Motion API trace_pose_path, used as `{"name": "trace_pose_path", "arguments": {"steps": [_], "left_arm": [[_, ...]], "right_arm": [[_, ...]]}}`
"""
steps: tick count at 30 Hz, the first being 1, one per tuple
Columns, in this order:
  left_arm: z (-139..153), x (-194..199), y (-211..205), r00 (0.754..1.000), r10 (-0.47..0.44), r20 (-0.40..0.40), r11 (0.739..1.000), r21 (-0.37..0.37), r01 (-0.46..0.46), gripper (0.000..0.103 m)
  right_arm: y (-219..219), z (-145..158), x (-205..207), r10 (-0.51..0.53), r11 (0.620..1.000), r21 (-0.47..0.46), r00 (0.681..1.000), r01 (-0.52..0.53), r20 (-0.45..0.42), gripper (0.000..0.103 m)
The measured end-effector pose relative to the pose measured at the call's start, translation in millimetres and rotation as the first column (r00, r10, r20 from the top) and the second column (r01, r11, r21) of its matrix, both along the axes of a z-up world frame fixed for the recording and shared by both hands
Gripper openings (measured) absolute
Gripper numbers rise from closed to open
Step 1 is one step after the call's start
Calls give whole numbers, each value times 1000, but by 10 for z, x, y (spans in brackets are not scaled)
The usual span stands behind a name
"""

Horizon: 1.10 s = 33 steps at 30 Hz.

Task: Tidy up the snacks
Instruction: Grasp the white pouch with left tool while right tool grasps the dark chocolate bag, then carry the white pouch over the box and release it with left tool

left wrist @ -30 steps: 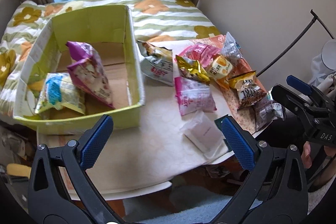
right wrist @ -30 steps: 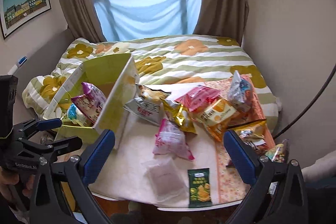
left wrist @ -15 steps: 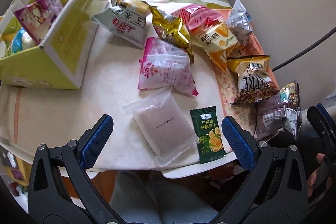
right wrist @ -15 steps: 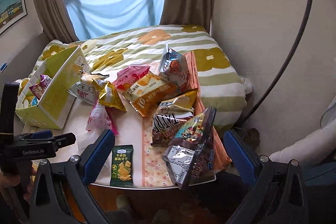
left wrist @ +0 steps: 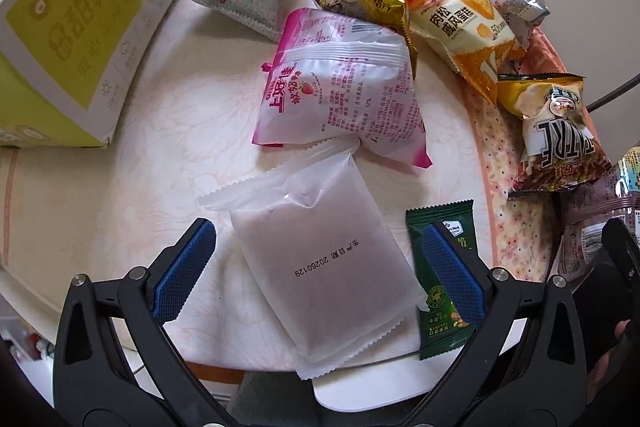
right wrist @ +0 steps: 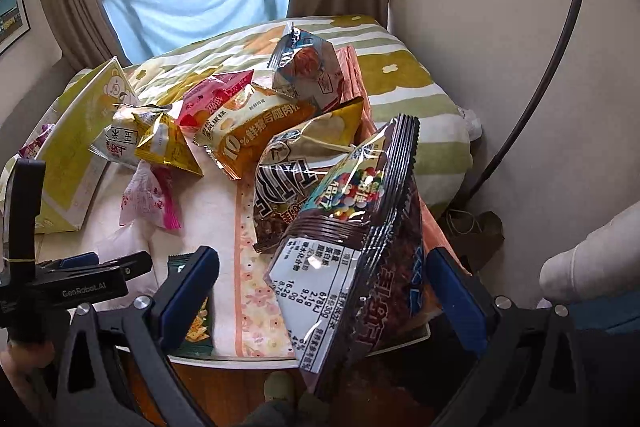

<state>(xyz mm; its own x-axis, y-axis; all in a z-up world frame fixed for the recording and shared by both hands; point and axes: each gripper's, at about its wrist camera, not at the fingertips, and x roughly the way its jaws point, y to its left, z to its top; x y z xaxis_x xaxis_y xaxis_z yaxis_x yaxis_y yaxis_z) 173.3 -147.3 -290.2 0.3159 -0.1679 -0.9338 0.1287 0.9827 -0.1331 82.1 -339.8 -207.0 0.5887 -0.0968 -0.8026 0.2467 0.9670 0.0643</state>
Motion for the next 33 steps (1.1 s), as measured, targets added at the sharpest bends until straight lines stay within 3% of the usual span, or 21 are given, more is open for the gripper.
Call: {"name": "trace_pose_path", "arguments": {"steps": [7,12,14,20,29,33], "left_arm": [[-131,48,-71,1000,-10,-12,999,34,10,95],[-138,20,-128,999,-36,-3,998,57,36,87],[-121,-7,-153,999,-54,1,996,66,54,80],[-94,37,-156,997,-72,-9,995,69,72,76],[27,-122,65,998,-59,-5,997,56,60,74],[161,-152,141,998,-58,13,997,46,58,74]], "right_arm": [[23,-83,58,-21,999,-48,1000,21,-4,102],[44,-161,86,-20,997,-78,999,18,-32,86],[46,-172,80,-23,996,-92,999,20,-34,84],[40,-164,74,-30,995,-99,999,26,-34,80],[8,-91,69,-27,998,-59,1000,26,-14,57],[11,-15,40,-26,999,-46,1000,26,4,53]]}}
